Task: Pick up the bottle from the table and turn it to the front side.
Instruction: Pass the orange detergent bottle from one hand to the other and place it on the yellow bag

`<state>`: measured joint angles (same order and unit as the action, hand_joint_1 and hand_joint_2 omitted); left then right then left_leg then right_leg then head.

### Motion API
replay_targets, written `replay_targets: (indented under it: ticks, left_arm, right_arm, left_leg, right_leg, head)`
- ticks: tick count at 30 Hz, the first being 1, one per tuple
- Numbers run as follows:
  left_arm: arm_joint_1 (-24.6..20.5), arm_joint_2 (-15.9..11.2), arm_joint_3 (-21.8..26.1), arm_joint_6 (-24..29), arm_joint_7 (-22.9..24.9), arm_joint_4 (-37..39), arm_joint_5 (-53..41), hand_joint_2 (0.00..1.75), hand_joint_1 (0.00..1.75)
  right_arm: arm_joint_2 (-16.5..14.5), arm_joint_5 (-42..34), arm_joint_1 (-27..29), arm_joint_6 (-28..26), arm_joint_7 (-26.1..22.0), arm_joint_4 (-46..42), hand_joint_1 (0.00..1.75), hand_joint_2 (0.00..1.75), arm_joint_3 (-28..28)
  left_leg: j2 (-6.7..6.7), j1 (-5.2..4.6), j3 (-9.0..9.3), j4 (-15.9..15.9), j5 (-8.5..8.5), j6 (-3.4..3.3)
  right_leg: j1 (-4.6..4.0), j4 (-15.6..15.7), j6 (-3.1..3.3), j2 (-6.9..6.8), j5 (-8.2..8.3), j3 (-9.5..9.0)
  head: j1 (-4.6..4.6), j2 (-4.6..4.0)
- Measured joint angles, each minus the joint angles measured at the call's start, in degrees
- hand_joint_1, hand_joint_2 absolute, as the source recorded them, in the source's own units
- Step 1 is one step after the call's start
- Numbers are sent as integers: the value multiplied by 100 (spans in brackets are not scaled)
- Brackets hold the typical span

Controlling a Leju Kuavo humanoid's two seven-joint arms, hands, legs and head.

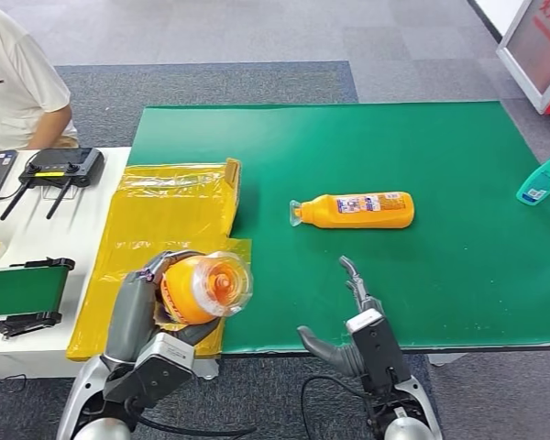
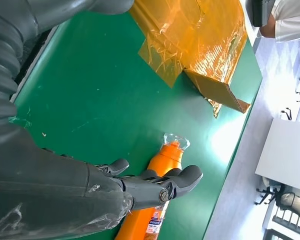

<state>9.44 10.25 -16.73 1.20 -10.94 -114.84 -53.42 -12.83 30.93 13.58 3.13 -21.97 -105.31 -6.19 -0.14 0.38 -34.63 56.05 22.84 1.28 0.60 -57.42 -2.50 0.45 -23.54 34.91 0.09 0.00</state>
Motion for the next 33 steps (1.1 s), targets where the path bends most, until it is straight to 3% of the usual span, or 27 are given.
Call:
replay_targets:
  ticks: [7,12,23,33]
  left_arm:
    - [-52,-36,42,193,283,3,-902,175,175]
    - [-447,-40,86,233,641,210,-1942,175,175]
    - [-1649,29,146,93,1022,1752,-2819,175,175]
    - [-2162,109,386,204,1114,2897,-3275,175,175]
  right_arm:
    - [-39,20,45,16,-96,-123,0,175,145]
    - [-59,-40,82,117,-292,-420,0,175,420]
    - [-59,-93,-126,347,-506,-674,0,175,778]
    - [-59,-51,-484,416,-457,-701,0,175,759]
  left_leg:
    - [0,0,0,0,0,0]
    - [0,0,1,0,-1,0]
    - [1,-1,0,1,-13,-3]
    - [2,0,-2,1,-14,-4]
  right_leg:
    - [0,0,0,0,0,3]
    - [1,1,-2,0,2,2]
    - [3,0,-2,1,14,2]
    - [3,0,-3,0,14,2]
  head:
    - [0,0]
    - [1,0]
    - [1,0]
    - [1,0]
